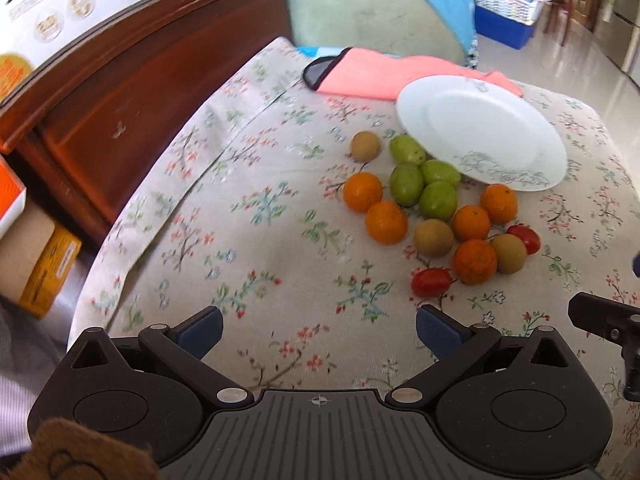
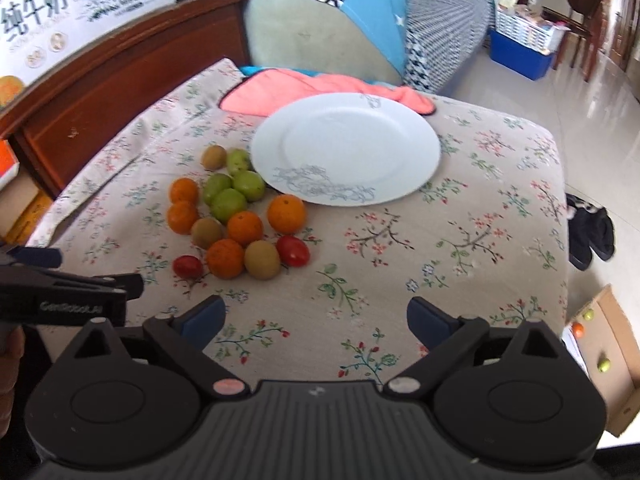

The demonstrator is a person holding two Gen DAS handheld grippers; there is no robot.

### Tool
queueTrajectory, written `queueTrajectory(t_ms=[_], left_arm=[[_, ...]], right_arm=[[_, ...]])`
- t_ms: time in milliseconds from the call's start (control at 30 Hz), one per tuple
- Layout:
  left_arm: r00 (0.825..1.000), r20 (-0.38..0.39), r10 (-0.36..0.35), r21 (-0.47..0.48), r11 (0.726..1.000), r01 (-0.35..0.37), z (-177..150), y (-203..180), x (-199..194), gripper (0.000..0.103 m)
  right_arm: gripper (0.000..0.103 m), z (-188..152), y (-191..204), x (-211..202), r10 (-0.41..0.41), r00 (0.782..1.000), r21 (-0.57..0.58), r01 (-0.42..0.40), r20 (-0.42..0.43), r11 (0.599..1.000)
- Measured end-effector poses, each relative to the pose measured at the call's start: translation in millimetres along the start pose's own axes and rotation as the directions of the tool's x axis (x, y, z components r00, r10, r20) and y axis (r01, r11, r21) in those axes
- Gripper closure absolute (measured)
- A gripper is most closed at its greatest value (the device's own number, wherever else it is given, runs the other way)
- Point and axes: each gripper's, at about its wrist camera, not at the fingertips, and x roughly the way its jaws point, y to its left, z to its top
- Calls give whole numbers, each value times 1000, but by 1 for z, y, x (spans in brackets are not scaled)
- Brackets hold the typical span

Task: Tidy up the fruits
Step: 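Move the left tool toward the red cherry tomato and open its fingers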

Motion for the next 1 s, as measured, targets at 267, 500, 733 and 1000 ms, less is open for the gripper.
queueTrajectory(t_ms=[267,500,733,1000], left_arm=[[996,42,-74,112,991,68,1,-15,8,1],[989,53,-135,155,980,125,-3,-29,15,7],[983,54,-175,128,977,167,-2,-28,19,20],[976,60,-208,93,975,203,0,-24,22,39]], right_arm=[[23,12,-23,11,58,998,-78,-59,-5,995],[50,18,-41,33,125,992,90,-124,-1,988],[61,18,-31,41,133,991,54,-133,5,990],[66,22,-28,49,149,988,74,-151,25,986]])
